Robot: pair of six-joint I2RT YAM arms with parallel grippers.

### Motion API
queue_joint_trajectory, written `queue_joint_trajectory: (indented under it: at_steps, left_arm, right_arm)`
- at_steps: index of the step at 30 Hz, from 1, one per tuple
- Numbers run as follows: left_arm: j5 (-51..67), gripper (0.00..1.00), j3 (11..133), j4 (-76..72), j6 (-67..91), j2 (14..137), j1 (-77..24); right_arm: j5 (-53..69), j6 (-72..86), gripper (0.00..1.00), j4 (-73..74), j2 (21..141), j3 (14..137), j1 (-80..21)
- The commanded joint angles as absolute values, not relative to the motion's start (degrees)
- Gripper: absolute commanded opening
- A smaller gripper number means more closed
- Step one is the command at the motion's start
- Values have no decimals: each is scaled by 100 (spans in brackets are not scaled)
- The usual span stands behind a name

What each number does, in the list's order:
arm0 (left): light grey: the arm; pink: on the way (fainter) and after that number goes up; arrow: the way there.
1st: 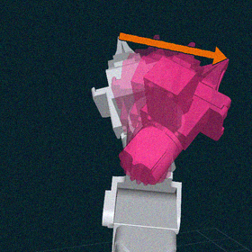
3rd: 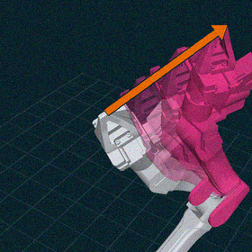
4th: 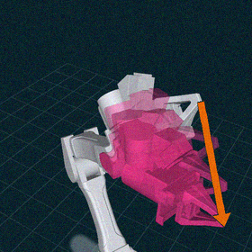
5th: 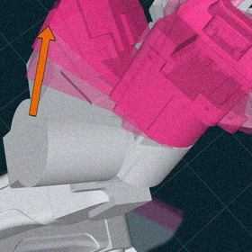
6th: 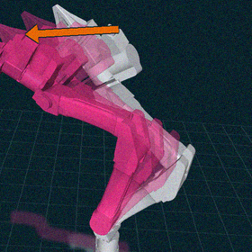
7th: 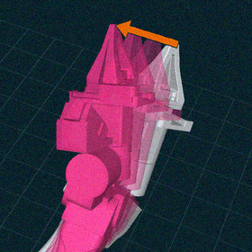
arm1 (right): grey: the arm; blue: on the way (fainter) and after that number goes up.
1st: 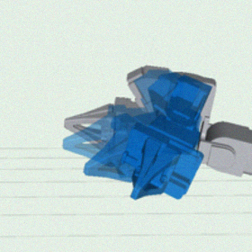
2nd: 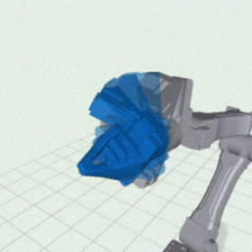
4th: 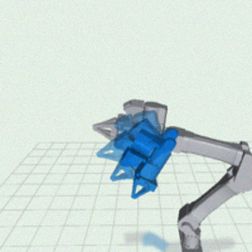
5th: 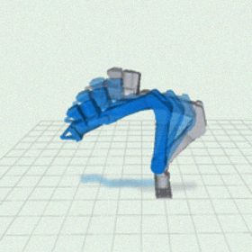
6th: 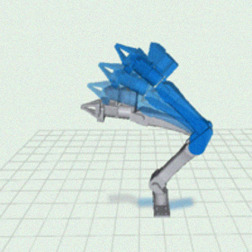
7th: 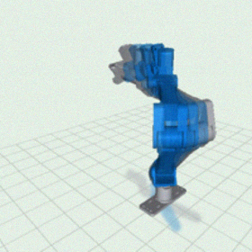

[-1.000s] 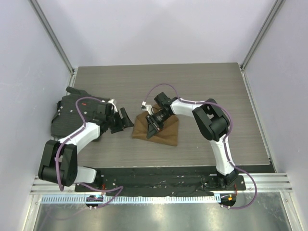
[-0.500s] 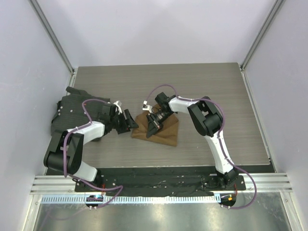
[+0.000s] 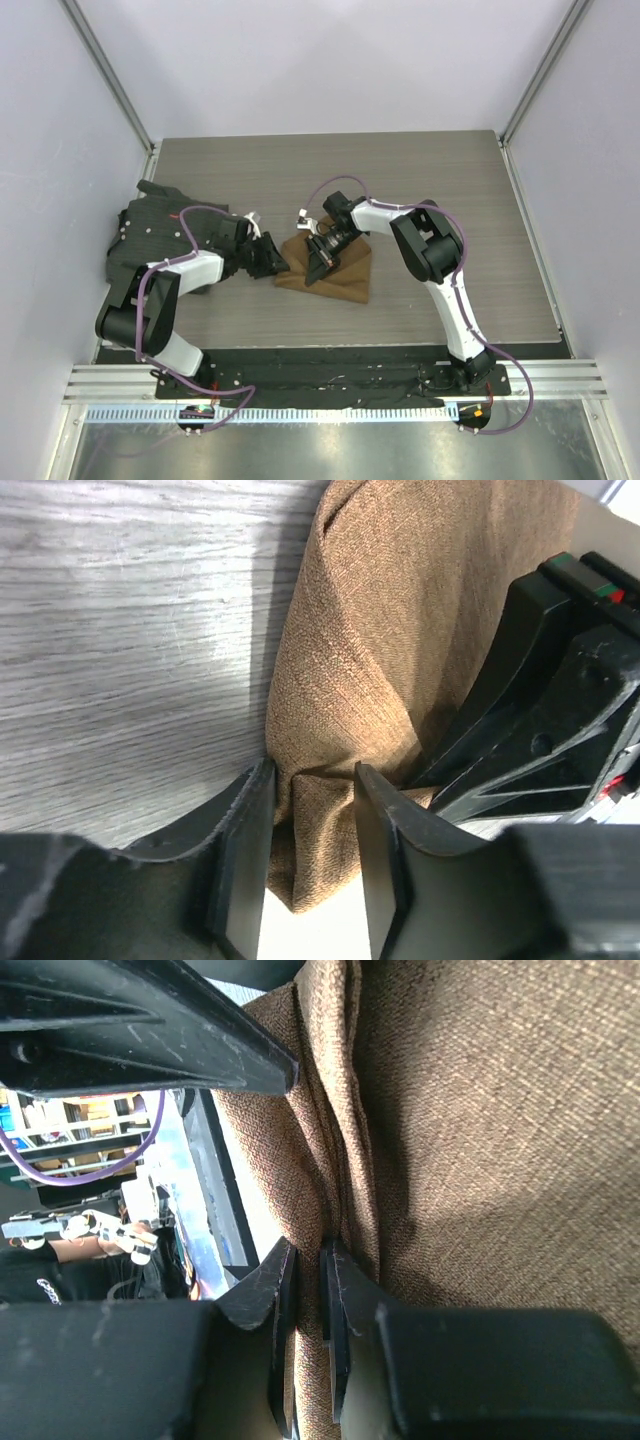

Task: Fold the napkin, place the utensils inside, and roll it up
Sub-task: Roll the napkin with the utensil

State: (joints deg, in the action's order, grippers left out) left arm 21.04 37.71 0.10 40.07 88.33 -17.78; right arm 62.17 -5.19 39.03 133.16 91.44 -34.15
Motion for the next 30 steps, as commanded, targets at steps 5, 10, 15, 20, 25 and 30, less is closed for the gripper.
queue_joint_trajectory:
  at_steps: [5,10,15,20,25,30]
  left_arm:
    - [1793,24,3674,931,3797,8719,-1863]
    - [1767,2,3762,1055,3762,8798,-1872]
    - [1740,0,3753,1133,3735,8815,-1890]
    - [1626,0,3770,1160,3718,8798,-1890]
    - [1582,0,3797,1195,3700,8807,-1890]
    - [1556,0,3797,1204,3691,8815,-1898]
  right_arm:
    - [5854,-483,10,3920,13412,9351,-3287]
    - [5635,-404,12,3902,13281,9535,-3252]
    - [5248,-237,25,3701,12781,9580,-3261]
    - [4651,-246,53,3008,11788,8887,-3305]
    - [3447,-396,67,1675,10244,7432,-3647]
    - [1641,-1115,73,1117,9466,6392,-4541]
